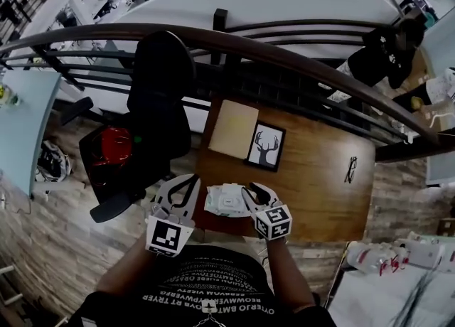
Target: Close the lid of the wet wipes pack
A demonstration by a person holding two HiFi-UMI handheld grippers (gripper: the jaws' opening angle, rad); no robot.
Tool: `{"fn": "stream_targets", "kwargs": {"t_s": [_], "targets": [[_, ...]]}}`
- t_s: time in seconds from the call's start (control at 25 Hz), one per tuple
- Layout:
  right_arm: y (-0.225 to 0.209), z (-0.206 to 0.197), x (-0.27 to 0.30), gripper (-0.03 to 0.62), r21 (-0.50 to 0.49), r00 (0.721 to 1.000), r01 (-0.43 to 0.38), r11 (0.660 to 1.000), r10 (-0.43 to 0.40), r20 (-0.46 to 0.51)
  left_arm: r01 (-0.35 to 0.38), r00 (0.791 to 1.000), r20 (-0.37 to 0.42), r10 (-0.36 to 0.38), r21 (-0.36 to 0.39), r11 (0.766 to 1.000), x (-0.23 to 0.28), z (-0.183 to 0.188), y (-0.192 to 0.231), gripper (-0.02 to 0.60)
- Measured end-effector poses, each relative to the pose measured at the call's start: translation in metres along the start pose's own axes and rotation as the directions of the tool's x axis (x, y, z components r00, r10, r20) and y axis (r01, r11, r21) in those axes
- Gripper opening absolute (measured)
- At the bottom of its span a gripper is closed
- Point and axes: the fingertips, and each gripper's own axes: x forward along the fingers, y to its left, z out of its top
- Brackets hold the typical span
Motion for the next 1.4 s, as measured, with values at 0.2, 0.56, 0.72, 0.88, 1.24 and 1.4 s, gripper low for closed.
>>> {"fn": "stream_targets", "kwargs": {"t_s": [0.2,0.56,0.72,0.88,1.24,1.4], "targets": [[-0.019,-0.025,0.033,0.097,0.035,0.998,-0.025,0.999,0.027,-0.055,-0.019,0.997,-0.069,0.019,-0.002,1.0,0.002,-0.013,-0.005,0.029],[-0.064,-0.068,0.069,0.098,0.057,0.985,0.021,0.998,-0.011,-0.174,-0.038,0.989,-0.141,0.038,0.003,0.999,0.0,-0.024,-0.016,0.029],[-0.075,-0.088,0.085,0.098,0.031,0.969,0.036,0.999,-0.027,-0.245,-0.027,0.989,-0.143,0.029,0.019,0.999,-0.001,-0.028,-0.02,0.029],[-0.067,-0.092,0.08,0.09,0.011,0.964,0.015,1.0,-0.012,-0.265,-0.013,0.989,-0.146,0.018,0.035,0.999,-0.008,-0.024,-0.025,0.029],[-0.018,-0.105,0.054,0.095,-0.017,0.962,-0.052,0.998,0.046,-0.268,0.02,0.994,-0.106,-0.014,0.058,0.998,-0.018,-0.014,-0.027,0.029],[-0.003,-0.121,0.05,0.095,-0.002,0.958,-0.047,0.999,0.044,-0.283,0.038,0.995,-0.091,-0.032,0.073,0.997,-0.024,-0.013,-0.029,0.029]]}}
